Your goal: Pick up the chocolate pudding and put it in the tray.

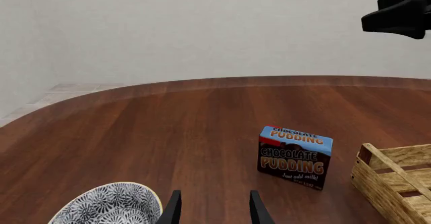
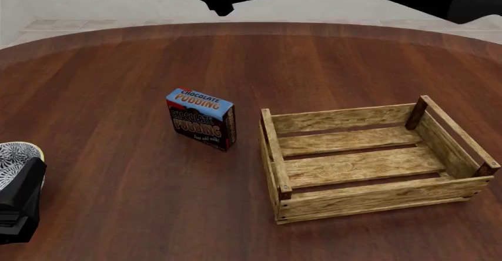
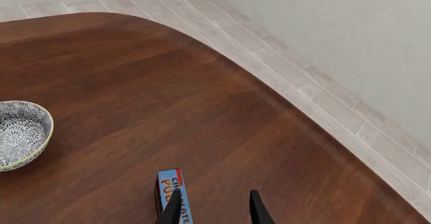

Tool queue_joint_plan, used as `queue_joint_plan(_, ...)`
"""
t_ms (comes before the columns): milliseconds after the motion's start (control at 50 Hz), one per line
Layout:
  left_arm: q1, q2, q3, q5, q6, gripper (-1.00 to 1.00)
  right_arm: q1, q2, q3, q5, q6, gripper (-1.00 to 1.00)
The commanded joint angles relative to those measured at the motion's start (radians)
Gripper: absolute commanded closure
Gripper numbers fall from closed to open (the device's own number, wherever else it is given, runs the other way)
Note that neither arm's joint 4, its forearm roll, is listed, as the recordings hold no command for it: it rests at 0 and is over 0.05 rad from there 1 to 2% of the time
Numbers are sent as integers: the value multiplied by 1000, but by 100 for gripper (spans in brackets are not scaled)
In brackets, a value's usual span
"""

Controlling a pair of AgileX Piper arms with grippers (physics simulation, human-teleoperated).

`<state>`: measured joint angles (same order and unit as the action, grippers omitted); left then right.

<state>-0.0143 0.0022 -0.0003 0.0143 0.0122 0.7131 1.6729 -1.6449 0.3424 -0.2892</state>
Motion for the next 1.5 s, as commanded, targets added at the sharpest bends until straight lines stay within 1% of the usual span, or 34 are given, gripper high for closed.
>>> queue_joint_plan(20,-1,-1,0,-3,4,-100,33,39,-58,35,-11,-100)
queue_joint_plan(300,-3,-1,0,-9,8,-100,63,72,-98,53,-2,-100)
queue_joint_plan(760,-1,-1,0,-11,12,-100,103,126,-63,30,8,-100)
queue_joint_plan(920,-1,-1,0,-11,14,-100,106,137,-62,36,10,-100)
queue_joint_plan(1160,-2,-1,0,-11,14,-100,89,154,-54,40,-5,-100)
queue_joint_plan(1500,-1,-1,0,-11,15,-100,71,173,-33,23,2,-100)
